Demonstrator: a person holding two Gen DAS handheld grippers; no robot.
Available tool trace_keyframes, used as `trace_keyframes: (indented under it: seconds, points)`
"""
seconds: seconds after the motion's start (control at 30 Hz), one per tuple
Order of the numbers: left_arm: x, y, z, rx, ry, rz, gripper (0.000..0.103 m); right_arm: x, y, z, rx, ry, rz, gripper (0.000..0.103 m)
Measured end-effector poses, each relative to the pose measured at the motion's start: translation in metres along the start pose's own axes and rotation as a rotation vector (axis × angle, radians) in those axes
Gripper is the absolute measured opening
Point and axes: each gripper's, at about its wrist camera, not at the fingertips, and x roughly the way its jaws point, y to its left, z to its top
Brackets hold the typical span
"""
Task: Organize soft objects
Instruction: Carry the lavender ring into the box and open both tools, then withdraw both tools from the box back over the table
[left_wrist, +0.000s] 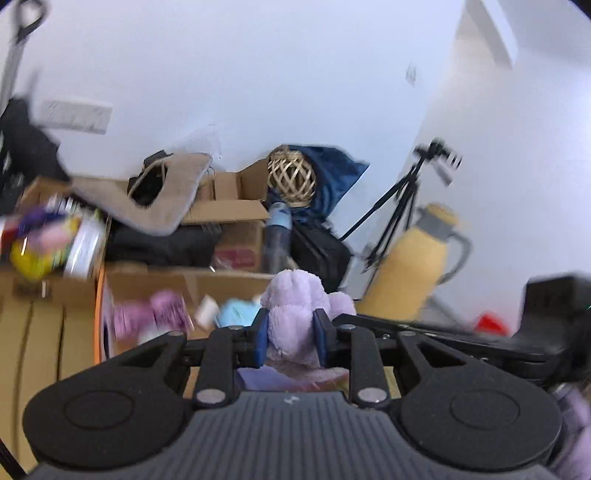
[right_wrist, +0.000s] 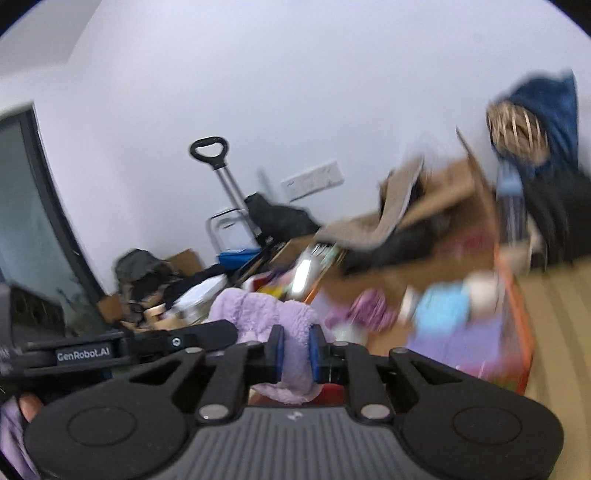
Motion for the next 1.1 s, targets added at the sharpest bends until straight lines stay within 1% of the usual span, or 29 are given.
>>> trace_keyframes:
  seconds: [0.03, 0.07, 0.1, 0.17, 0.27, 0.3, 0.37, 0.4, 0.43, 0.47, 0.5, 0.53, 0.57, 0.63, 0.7, 0.73, 0.77, 0.83, 0.87, 0.93, 1.0, 1.1]
  points:
    - [0.023, 0.004, 0.014, 0.015, 0.032, 0.014, 0.025, 0.014, -0.005, 0.017, -0.031, 0.015, -0.024, 0.013]
    - [0.041, 0.009, 0.022, 0.010, 0.059, 0.026, 0.025, 0.029, -0.012, 0.032, -0.038, 0.034, -0.043, 0.013]
    - [0.063, 0.016, 0.027, 0.022, 0.095, 0.029, 0.025, 0.044, -0.019, 0.044, -0.048, 0.056, -0.064, 0.013]
    - [0.099, 0.034, 0.028, -0.014, 0.158, 0.050, 0.025, 0.078, -0.040, 0.061, -0.046, 0.112, -0.111, 0.013]
    - [0.148, 0.073, 0.011, -0.110, 0.272, 0.083, 0.025, 0.135, -0.071, 0.067, -0.001, 0.217, -0.144, 0.013]
    - [0.159, 0.083, 0.006, -0.129, 0.307, 0.095, 0.025, 0.154, -0.081, 0.064, 0.010, 0.260, -0.152, 0.013]
    - [0.177, 0.101, -0.006, -0.180, 0.381, 0.143, 0.027, 0.190, -0.094, 0.049, 0.013, 0.338, -0.176, 0.013]
    - [0.180, 0.109, -0.006, -0.227, 0.405, 0.158, 0.031, 0.202, -0.096, 0.040, 0.005, 0.370, -0.184, 0.013]
    - [0.177, 0.114, -0.003, -0.259, 0.397, 0.163, 0.038, 0.215, -0.095, 0.032, -0.006, 0.401, -0.185, 0.013]
    - [0.174, 0.116, -0.001, -0.237, 0.398, 0.191, 0.041, 0.228, -0.095, 0.024, -0.005, 0.425, -0.179, 0.014]
    - [0.172, 0.118, 0.001, -0.221, 0.400, 0.211, 0.052, 0.234, -0.094, 0.018, -0.003, 0.444, -0.160, 0.014]
    - [0.170, 0.122, 0.002, -0.230, 0.398, 0.204, 0.059, 0.241, -0.095, 0.014, 0.008, 0.455, -0.141, 0.014]
    - [0.167, 0.125, 0.003, -0.246, 0.394, 0.197, 0.060, 0.245, -0.095, 0.013, 0.005, 0.452, -0.135, 0.016]
    - [0.156, 0.124, 0.005, -0.242, 0.385, 0.205, 0.062, 0.249, -0.096, 0.012, -0.008, 0.466, -0.182, 0.021]
    - [0.146, 0.121, 0.010, -0.230, 0.371, 0.209, 0.065, 0.250, -0.100, 0.012, -0.001, 0.510, -0.199, 0.026]
    - [0.138, 0.116, 0.014, -0.219, 0.361, 0.211, 0.065, 0.245, -0.098, 0.013, -0.005, 0.507, -0.206, 0.029]
    - [0.128, 0.112, 0.016, -0.212, 0.352, 0.214, 0.065, 0.237, -0.095, 0.017, -0.015, 0.488, -0.224, 0.032]
    - [0.105, 0.099, 0.025, -0.192, 0.325, 0.216, 0.066, 0.217, -0.085, 0.028, -0.045, 0.448, -0.251, 0.033]
    - [0.094, 0.091, 0.030, -0.180, 0.310, 0.215, 0.066, 0.205, -0.079, 0.036, -0.060, 0.430, -0.253, 0.036]
    - [0.066, 0.074, 0.040, -0.152, 0.268, 0.220, 0.071, 0.177, -0.066, 0.052, -0.087, 0.398, -0.242, 0.041]
    - [0.043, 0.058, 0.048, -0.124, 0.232, 0.225, 0.072, 0.148, -0.052, 0.068, -0.124, 0.358, -0.250, 0.050]
    - [0.002, 0.032, 0.054, -0.089, 0.185, 0.236, 0.073, 0.101, -0.033, 0.087, -0.158, 0.303, -0.263, 0.054]
